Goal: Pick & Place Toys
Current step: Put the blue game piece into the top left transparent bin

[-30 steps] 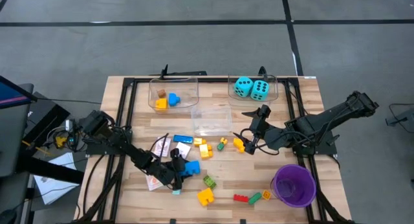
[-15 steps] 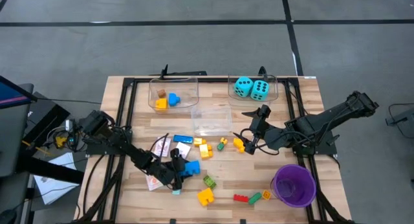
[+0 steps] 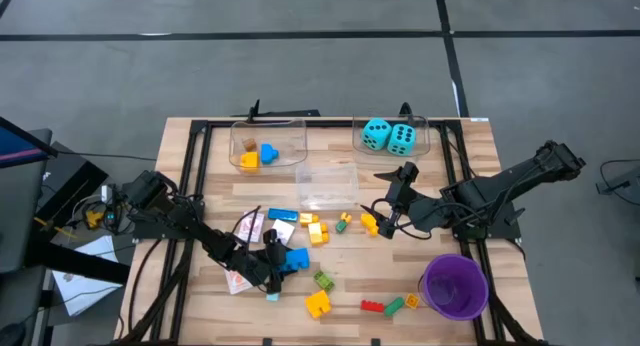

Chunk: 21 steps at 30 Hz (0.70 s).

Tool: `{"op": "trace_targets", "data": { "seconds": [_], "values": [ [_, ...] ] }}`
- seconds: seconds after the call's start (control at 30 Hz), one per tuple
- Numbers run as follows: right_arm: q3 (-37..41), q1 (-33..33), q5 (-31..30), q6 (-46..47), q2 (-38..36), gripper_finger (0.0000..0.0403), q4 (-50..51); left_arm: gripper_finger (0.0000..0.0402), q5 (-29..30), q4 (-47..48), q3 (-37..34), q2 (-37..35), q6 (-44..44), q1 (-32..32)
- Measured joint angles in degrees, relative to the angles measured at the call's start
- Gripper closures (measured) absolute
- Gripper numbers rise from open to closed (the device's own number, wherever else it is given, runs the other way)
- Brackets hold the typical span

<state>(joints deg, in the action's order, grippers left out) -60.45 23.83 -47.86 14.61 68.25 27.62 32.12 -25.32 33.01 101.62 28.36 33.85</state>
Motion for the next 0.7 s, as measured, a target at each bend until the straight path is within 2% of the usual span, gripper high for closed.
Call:
{"op": "trace_targets", "data": {
  "seconds": [0.23,0.47,0.7],
  "values": [
    [0.0,0.0,0.0,0.0,0.0,0.0007,0.0,0.0127,0.0,0.0,0.0,0.0,0.0,0.0],
    [0.0,0.0,0.0,0.0,0.0,0.0007,0.0,0.0146,0.0,0.0,0.0,0.0,0.0,0.0],
    [0.0,0.0,0.0,0.0,0.0,0.0007,0.0,0.0119,0.0,-0.1,0.0,0.0,0.0,0.0]
  ]
}}
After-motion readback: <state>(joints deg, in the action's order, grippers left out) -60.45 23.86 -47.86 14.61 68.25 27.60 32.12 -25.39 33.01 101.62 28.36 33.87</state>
